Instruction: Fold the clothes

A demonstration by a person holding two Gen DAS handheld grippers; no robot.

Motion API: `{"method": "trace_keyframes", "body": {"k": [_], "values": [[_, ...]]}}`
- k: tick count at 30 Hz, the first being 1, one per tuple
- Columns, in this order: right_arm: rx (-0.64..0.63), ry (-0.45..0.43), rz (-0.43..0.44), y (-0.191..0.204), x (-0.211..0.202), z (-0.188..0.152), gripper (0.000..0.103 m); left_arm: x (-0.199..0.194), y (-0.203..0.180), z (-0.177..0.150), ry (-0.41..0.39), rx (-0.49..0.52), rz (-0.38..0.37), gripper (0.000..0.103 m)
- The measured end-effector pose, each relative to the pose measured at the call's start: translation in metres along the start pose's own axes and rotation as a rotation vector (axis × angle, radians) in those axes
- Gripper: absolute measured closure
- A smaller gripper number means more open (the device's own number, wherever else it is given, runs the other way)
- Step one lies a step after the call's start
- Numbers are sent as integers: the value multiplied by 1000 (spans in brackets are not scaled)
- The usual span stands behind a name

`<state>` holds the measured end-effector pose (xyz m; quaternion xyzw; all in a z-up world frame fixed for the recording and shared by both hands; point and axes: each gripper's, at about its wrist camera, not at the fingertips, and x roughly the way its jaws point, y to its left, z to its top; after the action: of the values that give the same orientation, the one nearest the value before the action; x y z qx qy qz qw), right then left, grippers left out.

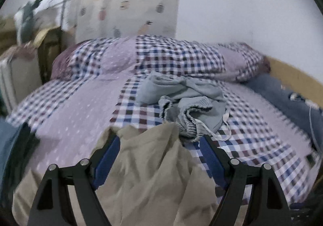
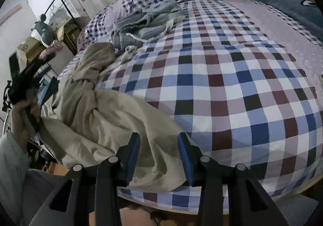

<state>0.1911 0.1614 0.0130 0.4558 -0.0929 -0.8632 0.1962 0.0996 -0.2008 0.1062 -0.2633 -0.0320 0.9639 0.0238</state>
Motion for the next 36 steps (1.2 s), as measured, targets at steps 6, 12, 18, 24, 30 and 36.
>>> {"method": "trace_keyframes", "body": {"k": [6,12,18,24,30,36], "values": [[-17,14,-26,1,9,-2,62,58,-10,3,101,74,41,26],[-1,10,-29,1,13,-1,62,95,-2,-1,171,49,84,95],[1,6,-31,4,12,-2,62,52,30,11,30,-128,85,101],[-8,3,-34,9,13,-1,60,-41,89,23,-229,-356,168,101],[-39,-3,-39,20,12,2,60,-118,185,-9,-381,-691,297,101],[-132,-47,-31,48,3,23,60,-178,254,-55,-466,-911,498,101]]}}
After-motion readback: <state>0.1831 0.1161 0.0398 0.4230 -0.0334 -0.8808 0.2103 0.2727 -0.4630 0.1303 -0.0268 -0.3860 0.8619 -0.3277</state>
